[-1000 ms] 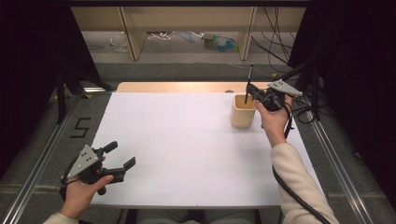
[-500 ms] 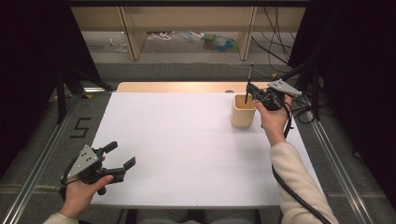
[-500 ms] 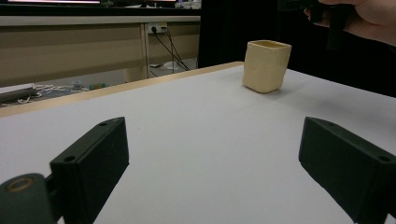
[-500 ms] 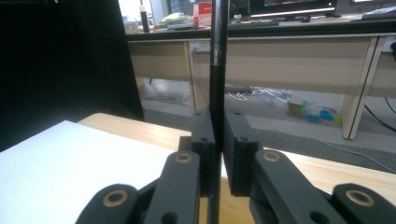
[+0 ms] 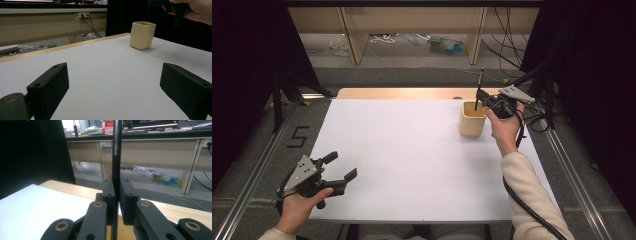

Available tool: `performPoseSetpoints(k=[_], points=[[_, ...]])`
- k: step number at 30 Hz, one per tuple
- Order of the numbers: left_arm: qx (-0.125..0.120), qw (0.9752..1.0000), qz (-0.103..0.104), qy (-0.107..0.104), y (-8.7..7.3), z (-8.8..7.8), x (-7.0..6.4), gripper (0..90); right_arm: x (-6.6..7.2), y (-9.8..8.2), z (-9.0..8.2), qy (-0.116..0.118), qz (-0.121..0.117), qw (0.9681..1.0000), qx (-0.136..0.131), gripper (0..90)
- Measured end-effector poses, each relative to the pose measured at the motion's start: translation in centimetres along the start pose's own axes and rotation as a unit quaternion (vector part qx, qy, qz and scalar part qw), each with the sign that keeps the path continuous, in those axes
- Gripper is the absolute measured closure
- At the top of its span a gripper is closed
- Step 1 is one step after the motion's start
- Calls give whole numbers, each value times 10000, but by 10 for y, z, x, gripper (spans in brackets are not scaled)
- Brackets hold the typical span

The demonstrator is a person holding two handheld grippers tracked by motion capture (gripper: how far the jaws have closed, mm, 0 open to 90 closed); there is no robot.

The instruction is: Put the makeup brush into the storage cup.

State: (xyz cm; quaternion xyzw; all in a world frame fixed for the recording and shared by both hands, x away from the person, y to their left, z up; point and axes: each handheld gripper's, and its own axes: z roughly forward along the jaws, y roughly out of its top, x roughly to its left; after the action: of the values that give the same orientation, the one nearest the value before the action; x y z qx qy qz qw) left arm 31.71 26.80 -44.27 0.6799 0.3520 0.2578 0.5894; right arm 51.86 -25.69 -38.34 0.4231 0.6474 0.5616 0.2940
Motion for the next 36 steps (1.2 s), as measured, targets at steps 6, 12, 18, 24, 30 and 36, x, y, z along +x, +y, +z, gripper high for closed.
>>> performPoseSetpoints(k=[6,12,18,24,30,36], points=[[-2,10000,-3,0,0,0,0,81,-1,-1,1,-36,14,10000,2,843],[-2,10000,-2,-1,0,0,0,81,-2,-2,2,-58,35,10000,33,843],[-2,10000,-1,-4,0,0,0,81,-2,-3,2,-44,19,10000,49,843],[1,10000,-3,-1,0,0,0,81,-2,-3,3,-53,59,10000,55,843],[1,10000,-1,-1,0,0,0,81,-2,-4,4,-37,16,10000,55,843],[-1,10000,3,-2,0,0,0,81,-3,-5,4,-37,20,10000,76,843]])
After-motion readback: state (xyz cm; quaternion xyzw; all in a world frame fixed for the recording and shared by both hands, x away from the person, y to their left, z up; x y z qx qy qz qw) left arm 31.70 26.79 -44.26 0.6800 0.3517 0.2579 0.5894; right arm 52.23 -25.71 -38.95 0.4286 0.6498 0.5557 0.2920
